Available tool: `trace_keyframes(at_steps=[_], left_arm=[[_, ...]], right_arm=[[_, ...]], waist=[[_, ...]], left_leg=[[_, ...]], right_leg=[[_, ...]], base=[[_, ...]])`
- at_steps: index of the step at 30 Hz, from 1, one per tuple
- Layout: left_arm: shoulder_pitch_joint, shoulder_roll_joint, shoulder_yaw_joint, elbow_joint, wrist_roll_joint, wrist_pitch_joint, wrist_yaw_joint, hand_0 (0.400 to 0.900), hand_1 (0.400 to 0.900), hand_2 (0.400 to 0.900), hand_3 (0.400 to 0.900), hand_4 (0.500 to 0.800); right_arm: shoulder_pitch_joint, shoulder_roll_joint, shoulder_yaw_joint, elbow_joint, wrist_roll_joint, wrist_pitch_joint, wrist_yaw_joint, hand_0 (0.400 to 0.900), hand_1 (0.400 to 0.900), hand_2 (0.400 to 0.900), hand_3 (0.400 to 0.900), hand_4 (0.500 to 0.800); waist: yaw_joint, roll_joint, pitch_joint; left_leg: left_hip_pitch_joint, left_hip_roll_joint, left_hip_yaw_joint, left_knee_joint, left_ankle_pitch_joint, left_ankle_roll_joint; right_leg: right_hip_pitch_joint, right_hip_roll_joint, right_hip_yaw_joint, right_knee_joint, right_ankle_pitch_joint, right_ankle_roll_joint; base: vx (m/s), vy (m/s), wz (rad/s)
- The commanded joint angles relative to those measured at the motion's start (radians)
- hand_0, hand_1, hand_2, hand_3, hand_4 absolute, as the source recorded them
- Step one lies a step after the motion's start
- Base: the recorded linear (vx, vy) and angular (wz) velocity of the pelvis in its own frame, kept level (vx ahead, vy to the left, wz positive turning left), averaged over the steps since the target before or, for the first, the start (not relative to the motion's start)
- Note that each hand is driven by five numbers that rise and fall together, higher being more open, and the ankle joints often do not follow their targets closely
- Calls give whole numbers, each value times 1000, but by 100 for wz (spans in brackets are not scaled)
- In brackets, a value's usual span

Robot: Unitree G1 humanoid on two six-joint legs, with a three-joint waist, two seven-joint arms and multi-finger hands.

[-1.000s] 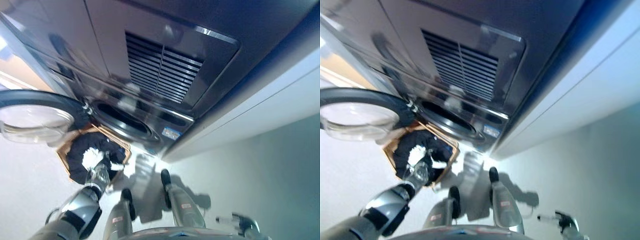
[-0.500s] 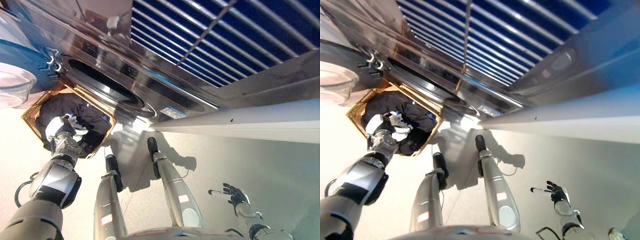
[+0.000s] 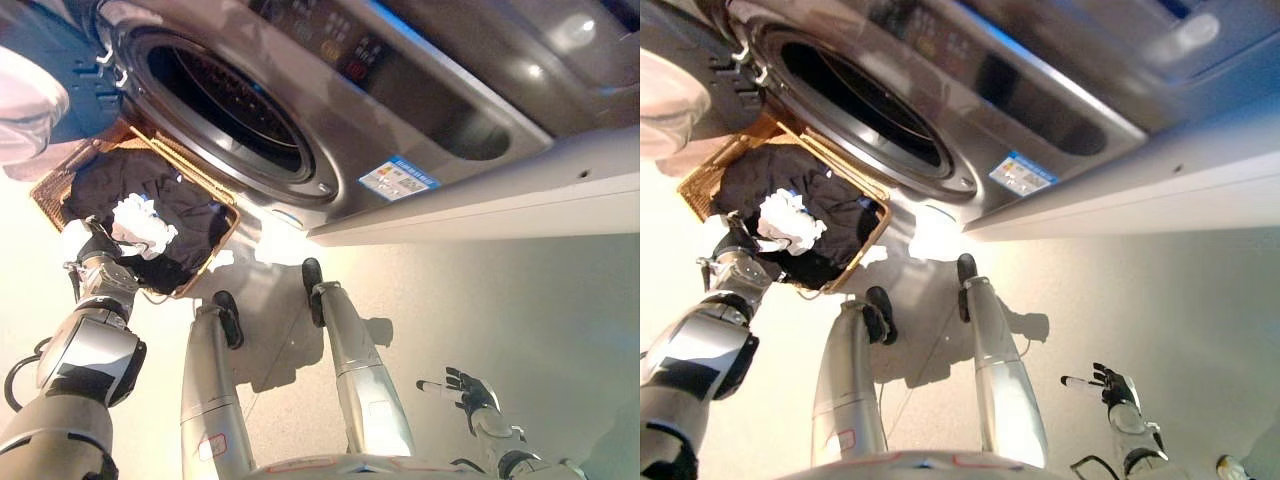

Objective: Put the clothes in the basket into the washing machine.

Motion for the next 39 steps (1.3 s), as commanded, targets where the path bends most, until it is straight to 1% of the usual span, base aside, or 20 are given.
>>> trace_keyframes(at_steps=[1,4,7,8,10,14,16,20,22,28,34,36,39], left_arm=[[9,80,-10,20,-2,-4,41,900,900,900,900,800],[-4,92,-25,6,3,-3,43,900,900,900,900,800],[-32,89,-42,-7,2,-4,51,900,900,900,900,800],[-32,89,-42,-7,2,-4,51,900,900,900,900,800],[-54,86,-56,-28,-6,-7,61,900,900,900,900,800],[-78,78,-81,-65,-4,-22,85,900,900,900,900,800],[-88,76,-86,-69,-9,-27,93,900,900,900,900,800],[-116,66,-111,-88,3,-28,111,900,900,900,900,800],[-128,67,-124,-87,15,-28,116,900,900,900,900,800],[-134,44,-126,-88,26,-33,141,900,900,900,900,800],[-124,9,-113,-86,6,-46,146,900,900,900,900,800],[-124,7,-116,-90,5,-48,152,900,900,900,900,800],[-132,11,-119,-78,-4,-50,144,900,900,900,900,800]], right_arm=[[97,-98,42,32,81,9,-40,900,900,900,900,800],[95,-107,45,24,99,5,-45,900,900,900,900,800],[97,-114,45,20,114,0,-48,900,900,900,900,800],[97,-113,45,20,114,0,-48,900,900,900,900,800],[104,-118,41,17,123,-5,-58,900,900,900,900,800],[103,-120,40,18,134,-17,-67,900,900,900,900,800],[103,-118,38,19,137,-22,-72,900,900,900,900,800],[109,-118,36,24,138,-28,-81,900,900,900,900,800],[112,-119,35,32,138,-29,-83,900,900,900,900,800],[104,-112,41,49,132,-27,-81,900,900,900,900,800],[86,-119,41,58,127,-29,-82,900,900,900,900,800],[82,-127,41,54,129,-34,-83,900,900,900,900,800],[73,-136,50,50,133,-39,-84,900,900,900,900,800]], waist=[[-8,23,-15],[3,25,-5],[10,27,-3],[10,28,-4],[14,28,10],[17,32,19],[15,31,18],[13,31,11],[11,32,8],[5,36,-11],[-1,50,-44],[-3,51,-51],[-3,47,-48]], left_leg=[[-6,-40,-58,74,-105,31],[-62,-35,-62,143,-128,30],[-109,-34,-68,213,-156,29],[-112,-33,-68,215,-157,29],[-133,-29,-73,247,-167,26],[-162,-26,-84,267,-169,17],[-175,-17,-84,282,-171,15],[-189,-9,-89,298,-178,13],[-191,-5,-90,305,-179,13],[-183,4,-88,295,-177,11],[-168,6,-86,243,-159,7],[-172,9,-87,243,-156,6],[-190,19,-98,288,-170,10]], right_leg=[[-51,-3,-29,-9,51,-12],[-113,4,-43,74,17,-23],[-167,11,-50,147,-24,-36],[-169,11,-50,149,-25,-36],[-196,14,-56,192,-47,-49],[-227,21,-68,211,-62,-61],[-241,27,-74,224,-66,-66],[-259,45,-80,242,-78,-73],[-265,45,-86,249,-82,-77],[-260,58,-90,234,-81,-81],[-251,62,-91,195,-73,-82],[-253,67,-93,196,-75,-85],[-268,79,-96,227,-82,-87]], base=[[0,0,0],[0,0,0],[12,-11,-1],[43,-48,-1],[51,-72,4],[53,-76,0],[47,-68,-12],[42,-67,-9],[29,-53,-6],[23,-34,-7],[6,-5,-2],[10,-17,-11],[-6,-26,-15]])
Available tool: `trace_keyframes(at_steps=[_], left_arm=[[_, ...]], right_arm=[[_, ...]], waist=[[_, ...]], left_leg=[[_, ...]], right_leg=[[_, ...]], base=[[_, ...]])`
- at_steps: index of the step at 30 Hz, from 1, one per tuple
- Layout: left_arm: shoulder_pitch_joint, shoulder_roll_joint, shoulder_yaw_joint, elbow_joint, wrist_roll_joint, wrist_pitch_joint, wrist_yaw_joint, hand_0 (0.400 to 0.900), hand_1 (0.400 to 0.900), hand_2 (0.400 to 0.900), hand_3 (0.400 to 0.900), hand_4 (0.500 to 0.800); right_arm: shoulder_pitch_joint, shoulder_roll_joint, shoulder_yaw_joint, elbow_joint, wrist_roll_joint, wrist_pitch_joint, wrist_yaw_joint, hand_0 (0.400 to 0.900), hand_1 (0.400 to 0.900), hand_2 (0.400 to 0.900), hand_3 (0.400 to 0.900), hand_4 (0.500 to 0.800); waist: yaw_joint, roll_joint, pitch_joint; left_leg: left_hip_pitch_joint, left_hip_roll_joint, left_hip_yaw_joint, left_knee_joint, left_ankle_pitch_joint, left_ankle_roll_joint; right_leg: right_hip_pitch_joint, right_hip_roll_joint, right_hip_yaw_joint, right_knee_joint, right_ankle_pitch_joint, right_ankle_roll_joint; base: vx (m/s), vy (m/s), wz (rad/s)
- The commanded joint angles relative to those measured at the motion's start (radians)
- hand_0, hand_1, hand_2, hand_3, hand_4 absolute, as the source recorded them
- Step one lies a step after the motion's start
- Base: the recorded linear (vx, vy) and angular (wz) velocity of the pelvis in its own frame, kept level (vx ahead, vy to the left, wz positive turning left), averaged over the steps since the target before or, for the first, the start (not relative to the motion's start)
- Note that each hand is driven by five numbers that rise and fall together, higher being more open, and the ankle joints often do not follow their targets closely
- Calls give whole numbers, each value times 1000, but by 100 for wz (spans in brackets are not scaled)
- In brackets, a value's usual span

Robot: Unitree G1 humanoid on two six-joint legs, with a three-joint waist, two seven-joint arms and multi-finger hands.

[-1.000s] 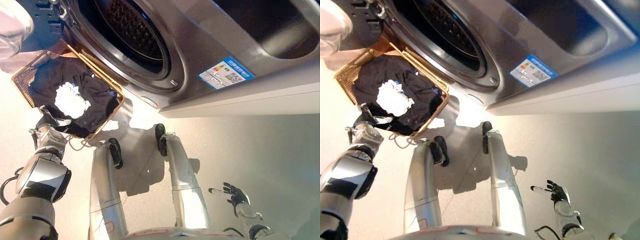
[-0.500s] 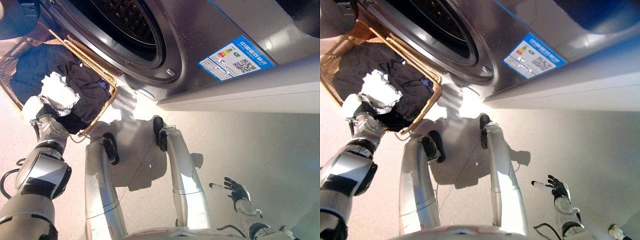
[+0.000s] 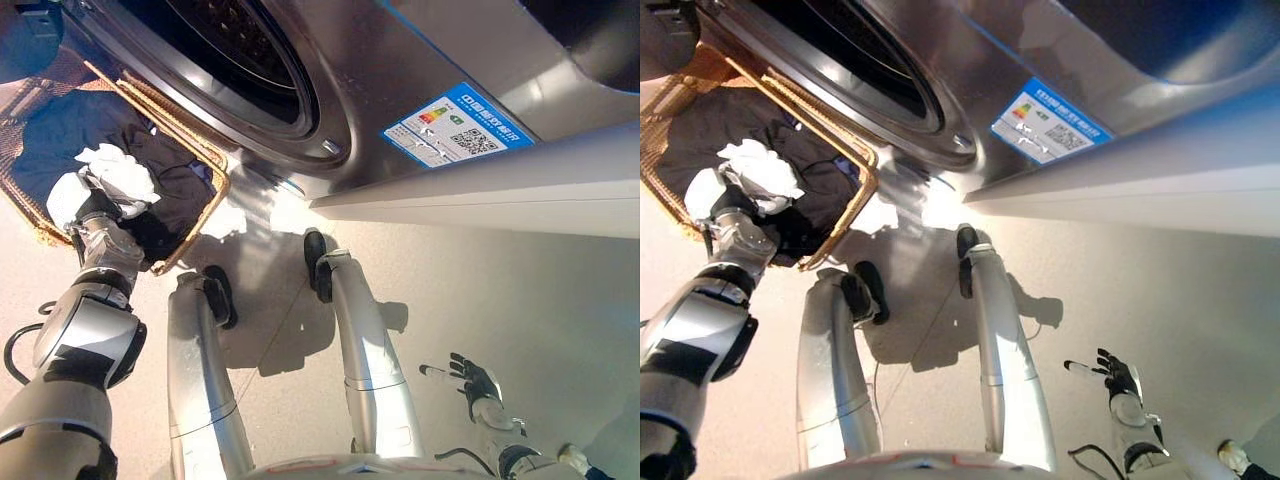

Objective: Put the clothes in the basket into the washing machine.

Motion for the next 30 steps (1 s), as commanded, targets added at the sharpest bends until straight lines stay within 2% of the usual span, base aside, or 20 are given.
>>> trace_keyframes(at_steps=[1,5,6,8,17,23,30], left_arm=[[-25,4,-35,7,-14,-48,46,900,900,900,900,800],[-27,-2,-17,37,-63,-47,-2,900,900,900,900,800],[-22,-4,-15,37,-70,-46,-13,857,857,857,857,774],[-15,-9,-10,33,-86,-48,-35,400,400,400,400,500],[-2,-17,-3,40,-99,-52,-46,400,400,400,400,500],[8,-28,-8,36,-97,-57,-49,400,400,400,400,500],[3,-38,-5,28,-92,-65,-49,400,400,400,400,500]], right_arm=[[79,-123,35,81,50,4,-53,900,900,900,900,800],[71,-129,39,69,53,9,-58,900,900,900,900,800],[71,-128,39,67,54,10,-59,900,900,900,900,800],[70,-129,35,65,55,13,-60,900,900,900,900,800],[73,-131,27,68,53,12,-59,900,900,900,900,800],[70,-131,26,67,45,12,-56,900,900,900,900,800],[34,-130,36,65,28,9,-54,900,900,900,900,800]], waist=[[-29,45,-68],[-29,42,-43],[-28,41,-39],[-25,43,-31],[-27,49,-39],[-35,62,-77],[-46,71,-111]], left_leg=[[73,-34,-54,51,-99,65],[31,-23,-65,130,-113,66],[21,-21,-66,146,-118,67],[10,-17,-66,162,-120,67],[-11,-11,-67,177,-115,65],[-5,-17,-67,122,-97,60],[83,-30,-60,-86,-37,48]], right_leg=[[42,16,-84,-61,-6,-49],[3,19,-92,7,-24,-57],[-5,21,-94,17,-26,-58],[-20,21,-97,36,-30,-63],[-42,38,-105,46,-35,-75],[-33,33,-107,2,-27,-77],[67,16,-111,-173,32,-59]], base=[[-19,-33,-14],[-36,-27,-8],[-32,-14,-9],[-23,-12,-10],[1,-9,-5],[13,-11,5],[11,-6,9]])
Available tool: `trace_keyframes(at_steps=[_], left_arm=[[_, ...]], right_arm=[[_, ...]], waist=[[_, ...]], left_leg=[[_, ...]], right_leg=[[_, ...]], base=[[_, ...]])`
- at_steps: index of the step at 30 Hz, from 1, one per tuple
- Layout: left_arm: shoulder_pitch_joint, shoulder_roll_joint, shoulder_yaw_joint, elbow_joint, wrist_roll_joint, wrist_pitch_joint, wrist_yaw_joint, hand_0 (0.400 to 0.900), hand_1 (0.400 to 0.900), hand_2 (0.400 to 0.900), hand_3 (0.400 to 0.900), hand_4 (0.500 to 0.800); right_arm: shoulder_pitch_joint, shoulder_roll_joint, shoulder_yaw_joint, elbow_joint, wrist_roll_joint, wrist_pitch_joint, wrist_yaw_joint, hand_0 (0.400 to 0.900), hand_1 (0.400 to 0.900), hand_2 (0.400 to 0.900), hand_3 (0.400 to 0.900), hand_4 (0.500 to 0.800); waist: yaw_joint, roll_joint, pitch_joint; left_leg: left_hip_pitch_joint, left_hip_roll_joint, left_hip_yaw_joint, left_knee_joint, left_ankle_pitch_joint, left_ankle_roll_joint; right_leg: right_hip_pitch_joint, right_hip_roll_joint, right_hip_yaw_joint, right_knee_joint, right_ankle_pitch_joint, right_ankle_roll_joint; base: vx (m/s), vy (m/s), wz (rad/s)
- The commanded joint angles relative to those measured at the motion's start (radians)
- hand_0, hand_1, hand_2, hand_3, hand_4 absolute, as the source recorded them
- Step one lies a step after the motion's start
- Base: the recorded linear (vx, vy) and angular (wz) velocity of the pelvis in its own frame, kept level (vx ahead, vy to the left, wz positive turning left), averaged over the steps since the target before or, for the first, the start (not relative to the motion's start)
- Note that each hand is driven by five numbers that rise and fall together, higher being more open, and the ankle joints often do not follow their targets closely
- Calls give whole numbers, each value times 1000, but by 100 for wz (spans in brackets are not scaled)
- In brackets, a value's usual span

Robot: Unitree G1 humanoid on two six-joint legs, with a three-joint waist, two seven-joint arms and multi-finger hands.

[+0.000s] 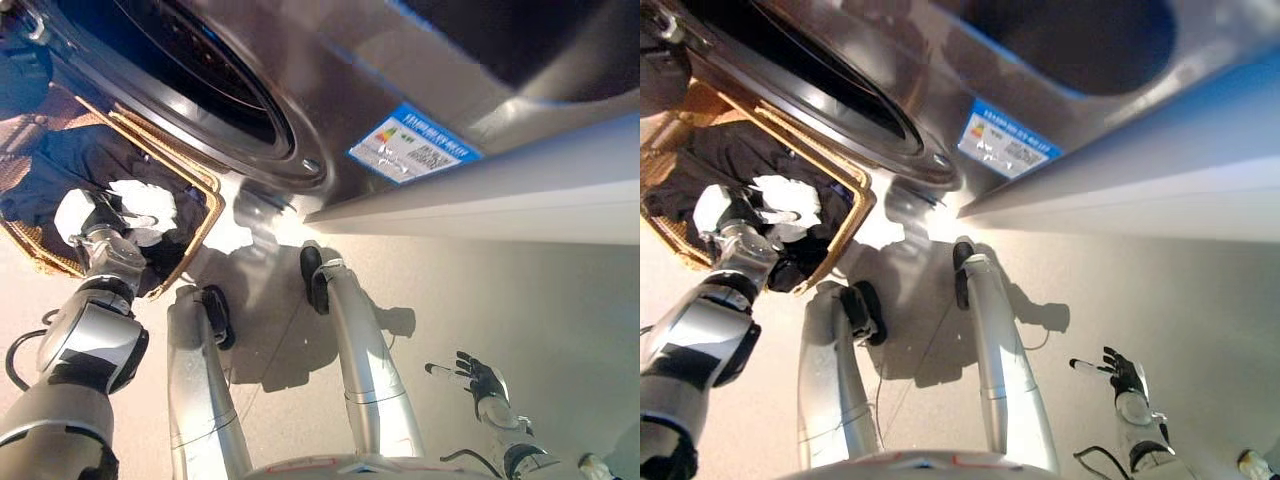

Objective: Put the clothes in the basket into the washing machine.

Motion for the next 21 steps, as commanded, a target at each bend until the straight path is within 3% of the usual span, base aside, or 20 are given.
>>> trace_keyframes(at_steps=[1,5,8,12,15,17,18,21], left_arm=[[-32,-9,13,5,-8,-61,21,400,400,400,400,500],[-28,-19,32,-2,-17,-68,22,400,400,400,400,500],[-7,-41,83,-15,-87,-99,-2,400,400,400,400,500],[4,-68,175,-108,-304,-174,-68,400,400,400,400,500],[32,-109,272,-216,-597,-258,-160,400,400,400,400,500],[37,-153,300,-269,-726,-297,-200,400,400,400,400,500],[37,-165,296,-278,-740,-299,-215,400,400,400,400,500],[29,-201,303,-289,-804,-313,-249,400,400,400,400,500]], right_arm=[[34,-108,16,70,5,8,-44,900,900,900,900,800],[23,-109,13,78,-8,8,-44,900,900,900,900,800],[11,-98,15,86,-29,11,-42,900,900,900,900,800],[6,-99,-5,90,-45,11,-42,900,900,900,900,800],[18,-102,-42,95,-54,10,-38,900,900,900,900,800],[31,-107,-64,104,-58,16,-33,900,900,900,900,800],[37,-107,-69,111,-63,21,-32,900,900,900,900,800],[47,-108,-80,121,-71,24,-21,900,900,900,900,800]], waist=[[-47,48,-5],[-54,48,-5],[-62,43,-12],[-67,48,-19],[-68,55,-22],[-79,48,-28],[-78,53,-32],[-94,38,-42]], left_leg=[[142,-54,-33,-166,16,81],[244,-57,-30,-300,65,64],[380,-56,-22,-479,129,44],[507,-77,-12,-660,195,31],[592,-89,-5,-783,241,20],[630,-102,6,-860,301,17],[674,-97,0,-900,293,9],[737,-106,21,-1002,360,4]], right_leg=[[146,-16,-86,-244,69,-14],[257,-32,-76,-369,107,-13],[395,-42,-73,-536,170,-4],[520,-54,-72,-716,240,17],[599,-60,-73,-820,277,30],[636,-75,-76,-892,328,32],[670,-68,-75,-912,315,39],[717,-76,-71,-988,363,39]], base=[[13,-13,19],[25,-27,18],[66,-22,8],[69,9,7],[77,3,15],[28,-9,14],[-25,-10,12],[47,-8,-4]])
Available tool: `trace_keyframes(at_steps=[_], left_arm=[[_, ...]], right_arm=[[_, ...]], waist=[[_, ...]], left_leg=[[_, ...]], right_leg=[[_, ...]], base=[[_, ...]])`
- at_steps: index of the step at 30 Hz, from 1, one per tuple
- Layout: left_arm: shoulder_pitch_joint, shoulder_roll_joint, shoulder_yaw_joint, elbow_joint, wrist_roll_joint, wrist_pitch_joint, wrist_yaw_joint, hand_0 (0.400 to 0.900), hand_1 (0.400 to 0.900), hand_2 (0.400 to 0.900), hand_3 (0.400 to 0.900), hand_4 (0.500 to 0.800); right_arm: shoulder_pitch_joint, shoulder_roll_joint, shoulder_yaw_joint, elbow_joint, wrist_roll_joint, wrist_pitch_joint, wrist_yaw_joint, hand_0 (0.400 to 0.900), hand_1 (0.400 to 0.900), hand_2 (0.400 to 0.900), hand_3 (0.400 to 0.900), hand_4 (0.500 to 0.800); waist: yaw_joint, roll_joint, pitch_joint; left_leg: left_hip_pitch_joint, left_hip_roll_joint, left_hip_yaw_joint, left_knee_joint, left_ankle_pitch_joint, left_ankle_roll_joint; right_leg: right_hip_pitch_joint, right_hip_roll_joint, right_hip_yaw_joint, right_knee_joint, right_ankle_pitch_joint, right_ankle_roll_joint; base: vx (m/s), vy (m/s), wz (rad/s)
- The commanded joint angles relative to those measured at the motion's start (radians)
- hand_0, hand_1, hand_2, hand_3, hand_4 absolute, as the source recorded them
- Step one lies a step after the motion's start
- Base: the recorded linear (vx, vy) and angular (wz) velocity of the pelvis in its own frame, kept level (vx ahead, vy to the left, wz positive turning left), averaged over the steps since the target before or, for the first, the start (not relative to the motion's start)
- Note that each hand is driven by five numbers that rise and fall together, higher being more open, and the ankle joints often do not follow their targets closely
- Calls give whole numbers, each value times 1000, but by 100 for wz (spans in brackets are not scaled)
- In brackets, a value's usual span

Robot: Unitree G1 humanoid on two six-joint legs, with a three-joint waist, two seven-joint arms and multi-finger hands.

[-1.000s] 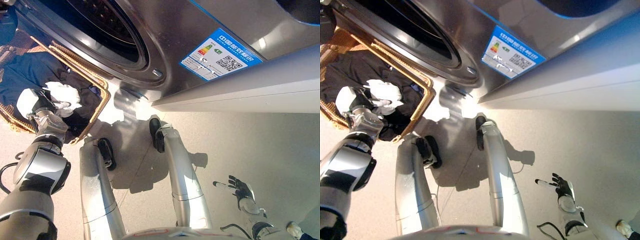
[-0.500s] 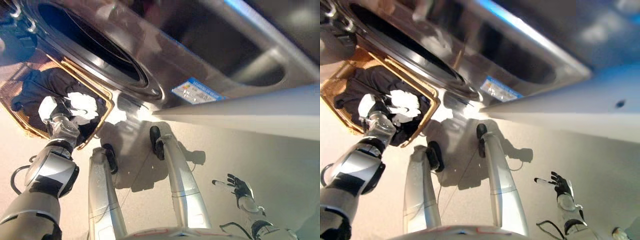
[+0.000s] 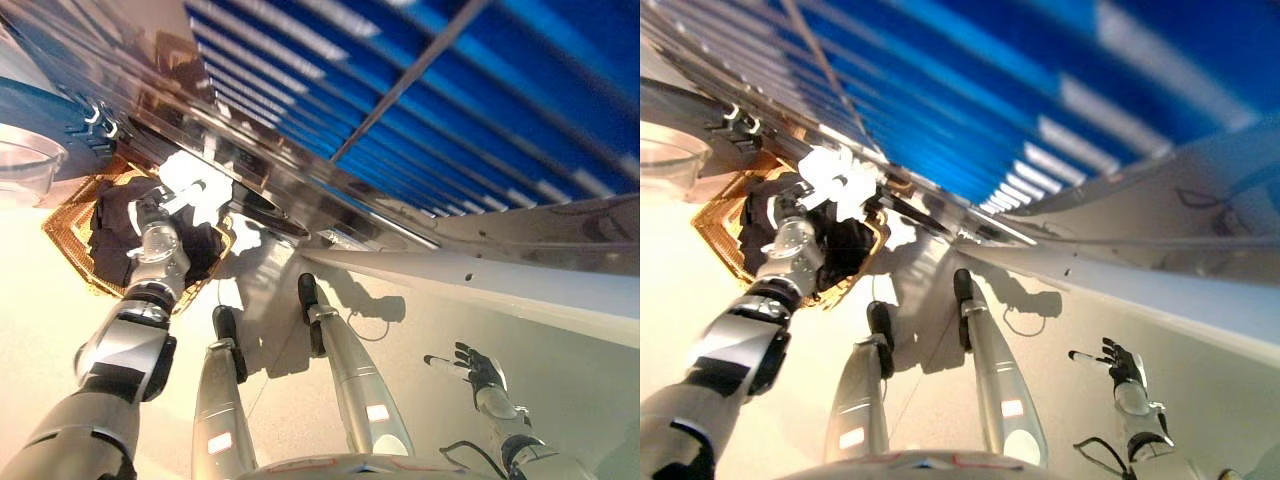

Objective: Put the clothes in the basket into the washing machine.

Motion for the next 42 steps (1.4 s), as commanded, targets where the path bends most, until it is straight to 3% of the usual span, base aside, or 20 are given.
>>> trace_keyframes(at_steps=[1,16,22,26,27,28,29,42], left_arm=[[-56,-27,32,-74,-74,-130,-63,400,400,400,400,500],[-168,-103,26,-88,-140,-162,-92,400,400,400,400,500],[-233,-80,38,-101,-169,-185,-87,400,400,400,400,500],[-244,-62,24,-97,-147,-179,-92,400,400,400,400,500],[-245,-66,21,-92,-144,-175,-94,441,441,441,441,525],[-248,-70,18,-84,-145,-173,-94,565,565,565,565,599],[-251,-73,16,-73,-144,-168,-94,900,900,900,900,800],[-224,-90,35,-60,-153,-157,-80,900,900,900,900,800]], right_arm=[[83,-115,-31,103,-11,22,-21,900,900,900,900,800],[116,-134,-36,85,-21,17,-5,900,900,900,900,800],[125,-139,-40,68,-14,9,-2,900,900,900,900,800],[141,-140,-46,71,-13,10,4,900,900,900,900,800],[142,-141,-45,74,-14,10,5,900,900,900,900,800],[144,-142,-45,77,-15,10,5,900,900,900,900,800],[143,-143,-43,79,-16,10,5,900,900,900,900,800],[136,-127,-34,77,-20,11,1,900,900,900,900,800]], waist=[[-45,39,-45],[-96,39,-117],[-103,62,-137],[-104,73,-146],[-102,76,-145],[-101,78,-145],[-100,79,-145],[-80,75,-128]], left_leg=[[91,-8,-11,-132,46,27],[352,32,77,-413,162,-31],[426,46,109,-556,229,-49],[438,52,112,-568,234,-51],[438,52,110,-567,233,-50],[440,51,108,-564,231,-49],[440,50,106,-561,230,-48],[461,43,91,-561,227,-42]], right_leg=[[100,12,-18,-247,148,48],[207,55,33,-329,169,46],[220,71,32,-356,169,51],[223,76,29,-362,169,53],[222,75,28,-361,169,52],[224,74,27,-361,170,52],[225,73,26,-361,171,51],[245,59,16,-359,172,53]], base=[[76,-14,-9],[62,-35,-21],[41,-20,-9],[8,-2,0],[6,2,4],[2,11,3],[3,17,3],[-5,18,4]])
